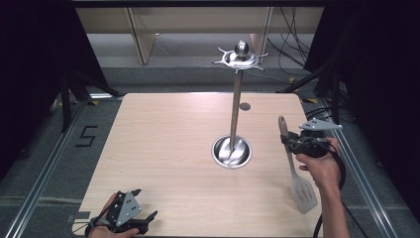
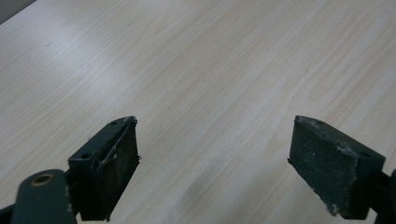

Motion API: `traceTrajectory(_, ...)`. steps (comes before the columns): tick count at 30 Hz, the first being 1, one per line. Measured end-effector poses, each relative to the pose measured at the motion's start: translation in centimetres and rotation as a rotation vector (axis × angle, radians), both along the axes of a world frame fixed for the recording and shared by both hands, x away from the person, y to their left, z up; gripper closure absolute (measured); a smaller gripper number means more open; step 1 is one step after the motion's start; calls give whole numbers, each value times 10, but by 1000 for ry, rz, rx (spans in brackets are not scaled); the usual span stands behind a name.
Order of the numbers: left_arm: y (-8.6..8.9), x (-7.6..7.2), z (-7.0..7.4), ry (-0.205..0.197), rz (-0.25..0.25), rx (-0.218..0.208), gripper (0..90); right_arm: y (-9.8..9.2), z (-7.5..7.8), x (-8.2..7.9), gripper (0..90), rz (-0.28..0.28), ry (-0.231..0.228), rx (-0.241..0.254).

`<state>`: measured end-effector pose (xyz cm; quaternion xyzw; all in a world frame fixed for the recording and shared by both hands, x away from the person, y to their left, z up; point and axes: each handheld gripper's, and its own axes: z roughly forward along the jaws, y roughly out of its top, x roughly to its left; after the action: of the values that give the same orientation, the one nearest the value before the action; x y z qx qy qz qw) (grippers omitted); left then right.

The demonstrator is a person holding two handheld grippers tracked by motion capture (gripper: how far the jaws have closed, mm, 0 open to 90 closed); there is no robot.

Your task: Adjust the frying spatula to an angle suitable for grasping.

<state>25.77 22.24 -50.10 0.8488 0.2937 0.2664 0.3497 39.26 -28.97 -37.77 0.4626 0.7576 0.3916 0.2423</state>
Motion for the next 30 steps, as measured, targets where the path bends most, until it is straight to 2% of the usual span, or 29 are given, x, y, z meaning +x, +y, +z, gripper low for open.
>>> traceTrajectory(2,0,1,0,-4,1,6,150,-1,4,-5,697,14,-27,6)
traceTrajectory(3,-1,1,-1,6,-7,-17,150,-3,8,-10,696,15,-47,8)
traceTrajectory(4,-1,1,-1,6,-7,-17,150,-3,8,-10,696,15,-47,8)
traceTrajectory(6,0,1,-1,3,-11,-4,150,-5,11,-16,697,29,-90,23)
traceTrajectory(9,-1,1,-1,5,-8,-10,150,-5,16,-21,697,26,-82,50)
traceTrajectory(10,-1,1,-1,4,-7,-6,150,-6,17,-22,697,43,-118,55)
traceTrajectory(11,0,1,-1,5,-7,-3,150,-7,20,-24,697,65,-116,42)
traceTrajectory(13,1,2,-1,23,-14,-3,149,-3,24,-32,697,71,-139,59)
traceTrajectory(15,0,1,-2,8,-2,-4,150,-2,27,-35,697,81,-166,69)
traceTrajectory(17,1,1,-1,19,-10,2,150,-2,29,-36,697,95,-169,78)
traceTrajectory(18,1,1,-1,11,-7,-3,150,-1,31,-37,698,98,-192,81)
traceTrajectory(19,1,1,-1,4,-3,-4,150,-2,33,-38,697,116,-179,84)
traceTrajectory(22,1,1,-1,7,-7,-12,150,-1,35,-38,698,140,-215,118)
traceTrajectory(23,1,1,-1,7,-7,-12,150,-1,35,-38,698,140,-215,118)
traceTrajectory(25,1,1,1,17,-16,-8,150,3,34,-37,697,154,-220,157)
traceTrajectory(28,1,0,1,1,-10,-9,150,3,35,-36,698,160,-235,144)
traceTrajectory(30,0,0,1,1,-11,-14,149,4,37,-37,698,167,-226,163)
